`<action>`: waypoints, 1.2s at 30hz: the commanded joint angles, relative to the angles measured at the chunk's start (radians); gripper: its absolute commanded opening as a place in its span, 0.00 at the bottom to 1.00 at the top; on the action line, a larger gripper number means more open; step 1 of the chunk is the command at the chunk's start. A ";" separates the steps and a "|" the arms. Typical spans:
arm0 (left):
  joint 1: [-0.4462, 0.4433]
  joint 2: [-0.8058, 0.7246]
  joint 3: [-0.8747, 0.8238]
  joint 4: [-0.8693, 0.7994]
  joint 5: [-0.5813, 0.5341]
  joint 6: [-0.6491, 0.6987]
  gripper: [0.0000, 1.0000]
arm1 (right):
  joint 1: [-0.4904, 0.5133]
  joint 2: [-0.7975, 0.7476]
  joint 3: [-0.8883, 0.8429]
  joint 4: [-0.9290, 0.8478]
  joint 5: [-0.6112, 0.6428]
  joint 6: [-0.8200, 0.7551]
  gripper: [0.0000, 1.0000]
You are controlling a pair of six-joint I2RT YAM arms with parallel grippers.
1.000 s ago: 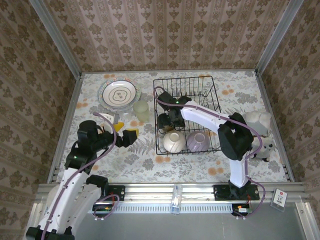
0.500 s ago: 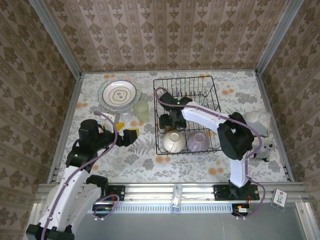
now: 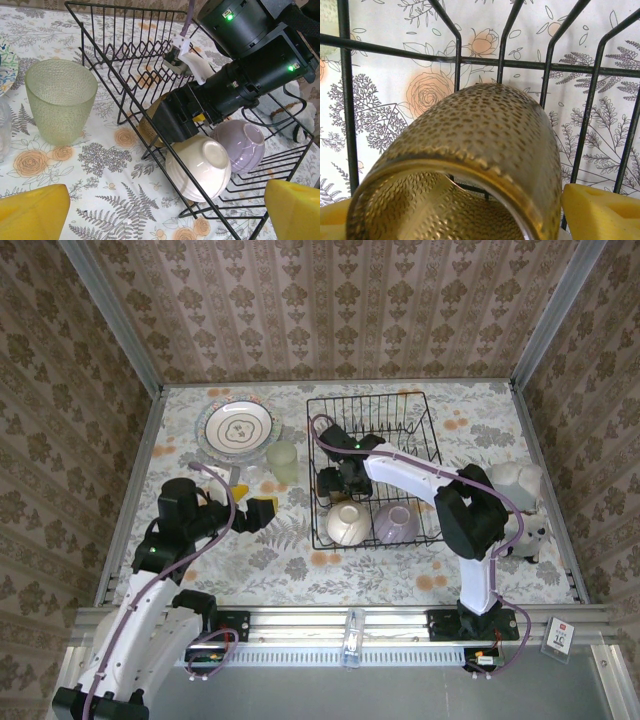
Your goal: Unload the mixed dishes from the dish rack
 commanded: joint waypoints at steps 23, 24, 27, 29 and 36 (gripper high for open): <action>0.011 0.009 0.016 -0.018 -0.003 0.015 1.00 | -0.011 -0.070 -0.067 0.043 -0.043 -0.004 0.71; 0.011 0.009 0.016 -0.018 -0.003 0.013 1.00 | -0.012 -0.072 -0.069 0.044 -0.041 -0.004 0.71; 0.012 0.008 0.017 -0.017 -0.002 0.013 1.00 | -0.013 -0.077 -0.077 0.051 -0.044 -0.004 0.71; 0.012 0.009 0.018 -0.015 0.000 0.009 1.00 | -0.013 -0.082 -0.084 0.059 -0.051 -0.003 0.71; 0.012 0.009 0.017 -0.005 0.005 -0.005 1.00 | -0.018 -0.113 -0.094 0.061 -0.055 -0.008 0.64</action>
